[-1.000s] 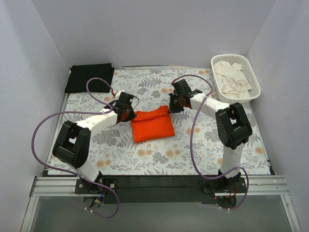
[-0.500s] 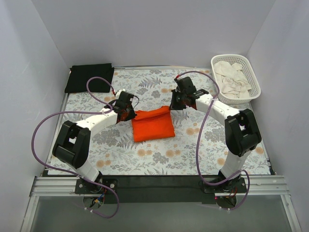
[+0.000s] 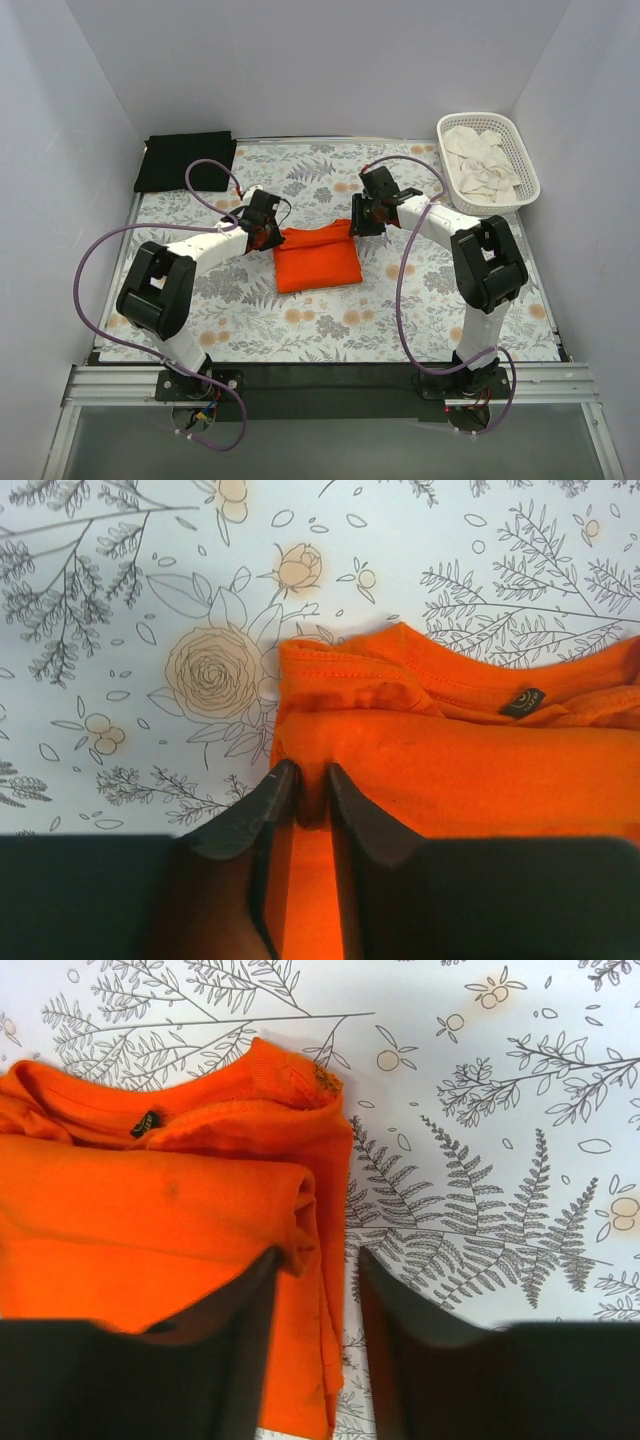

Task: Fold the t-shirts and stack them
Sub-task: Fold the tshirt

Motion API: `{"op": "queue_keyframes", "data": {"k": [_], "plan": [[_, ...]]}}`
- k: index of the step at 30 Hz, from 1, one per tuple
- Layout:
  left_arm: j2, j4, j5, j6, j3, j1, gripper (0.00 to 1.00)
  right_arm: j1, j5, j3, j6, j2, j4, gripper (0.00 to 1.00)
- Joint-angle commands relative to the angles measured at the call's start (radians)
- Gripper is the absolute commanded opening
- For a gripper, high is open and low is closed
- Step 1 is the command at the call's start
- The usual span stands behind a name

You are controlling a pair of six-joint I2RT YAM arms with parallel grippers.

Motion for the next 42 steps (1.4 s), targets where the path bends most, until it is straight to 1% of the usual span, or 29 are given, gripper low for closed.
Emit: {"op": "queue_keyframes", "data": {"k": [1,2,4,5,6,8,10,11,12,13,15,16,19,20,23,28,34,35,38,41,42], "plan": [[-0.033,0.018,-0.029,0.031,0.047,0.005,0.28,-0.008,0.020,0.035,-0.021,-0.037,0.023,0.43],[-0.055,0.014,-0.023,0.044,0.054,0.005,0.38,-0.008,0.012,0.034,-0.025,-0.052,0.023,0.44],[-0.082,0.006,-0.019,0.054,0.060,0.005,0.48,-0.005,-0.005,0.026,-0.044,-0.098,0.026,0.45],[-0.113,-0.003,-0.018,0.061,0.060,0.005,0.57,0.002,-0.026,0.024,-0.051,-0.113,0.029,0.45],[-0.131,-0.008,-0.018,0.071,0.059,0.005,0.60,0.007,-0.043,0.023,-0.062,-0.135,0.033,0.45],[-0.165,-0.032,-0.001,0.076,0.047,0.001,0.62,0.028,-0.078,0.014,-0.065,-0.152,0.041,0.43],[-0.224,-0.052,0.008,0.070,0.031,-0.007,0.61,0.048,-0.098,0.000,-0.065,-0.167,0.064,0.39],[-0.246,-0.066,0.019,0.065,0.021,-0.019,0.58,0.067,-0.111,-0.018,-0.061,-0.173,0.073,0.38],[-0.283,-0.071,0.028,0.062,-0.005,-0.027,0.50,0.075,-0.123,-0.026,-0.056,-0.173,0.097,0.36],[-0.303,-0.072,0.036,0.047,-0.018,-0.036,0.45,0.084,-0.140,-0.031,-0.050,-0.170,0.110,0.33],[-0.329,-0.075,0.071,0.032,-0.062,-0.065,0.37,0.108,-0.177,-0.034,-0.048,-0.144,0.125,0.30],[-0.342,-0.072,0.085,0.018,-0.076,-0.074,0.30,0.117,-0.183,-0.031,-0.050,-0.132,0.137,0.28],[-0.330,-0.034,0.109,-0.025,-0.142,-0.123,0.26,0.154,-0.198,-0.020,-0.051,-0.081,0.173,0.26],[-0.322,-0.005,0.109,-0.039,-0.156,-0.149,0.24,0.159,-0.204,-0.019,-0.048,-0.057,0.184,0.25],[-0.288,0.035,0.097,-0.057,-0.191,-0.179,0.22,0.168,-0.214,0.007,-0.045,0.001,0.202,0.24],[-0.239,0.044,0.088,-0.062,-0.222,-0.186,0.21,0.170,-0.200,0.064,-0.054,0.072,0.205,0.22],[-0.218,0.052,0.094,-0.061,-0.268,-0.185,0.20,0.151,-0.120,0.121,-0.094,0.126,0.204,0.22],[-0.216,0.052,0.091,-0.064,-0.272,-0.185,0.20,0.145,-0.087,0.138,-0.100,0.134,0.204,0.22],[-0.225,0.052,0.086,-0.080,-0.303,-0.185,0.20,0.104,-0.008,0.155,-0.090,0.137,0.210,0.25],[-0.251,0.044,0.077,-0.093,-0.309,-0.186,0.20,0.056,-0.008,0.193,-0.071,0.143,0.228,0.29],[-0.257,0.037,0.070,-0.097,-0.290,-0.185,0.21,0.046,-0.017,0.224,-0.070,0.140,0.228,0.31]]}}
